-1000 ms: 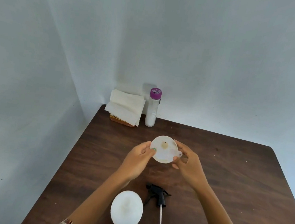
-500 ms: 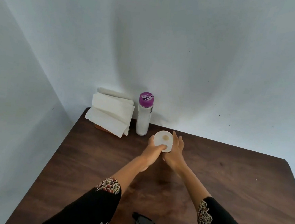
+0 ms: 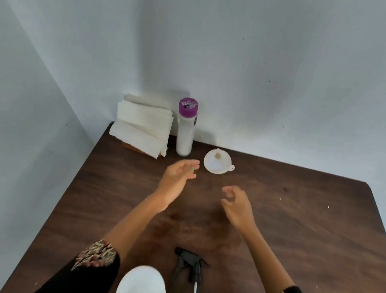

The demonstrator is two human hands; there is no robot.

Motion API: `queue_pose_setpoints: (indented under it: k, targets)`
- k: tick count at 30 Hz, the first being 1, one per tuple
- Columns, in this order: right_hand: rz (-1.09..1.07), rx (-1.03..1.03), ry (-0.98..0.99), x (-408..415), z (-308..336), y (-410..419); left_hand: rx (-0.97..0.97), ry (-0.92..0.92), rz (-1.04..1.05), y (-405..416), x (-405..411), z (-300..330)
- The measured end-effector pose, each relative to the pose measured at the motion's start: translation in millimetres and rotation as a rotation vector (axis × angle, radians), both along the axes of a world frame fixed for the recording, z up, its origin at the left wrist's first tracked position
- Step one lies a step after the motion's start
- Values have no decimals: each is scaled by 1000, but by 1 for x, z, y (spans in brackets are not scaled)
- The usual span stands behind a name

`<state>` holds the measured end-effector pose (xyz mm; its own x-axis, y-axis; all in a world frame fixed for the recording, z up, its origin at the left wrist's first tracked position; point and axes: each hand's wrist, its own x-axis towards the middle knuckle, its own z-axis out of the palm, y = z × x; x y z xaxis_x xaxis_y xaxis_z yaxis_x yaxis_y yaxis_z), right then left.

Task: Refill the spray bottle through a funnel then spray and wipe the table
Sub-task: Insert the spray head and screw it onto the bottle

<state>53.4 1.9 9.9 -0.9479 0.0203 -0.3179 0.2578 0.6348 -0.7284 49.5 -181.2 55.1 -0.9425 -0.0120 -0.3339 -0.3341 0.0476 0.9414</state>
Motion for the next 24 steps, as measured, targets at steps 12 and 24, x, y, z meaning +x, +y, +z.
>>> queue_pose_setpoints:
  k: [12,24]
  targets:
    - [277,362,-279,150,-10,-23,-85,75,297,-49,232,-12]
    - [-181,-75,-129,143,11,-24,-58,138,318,-44,268,1]
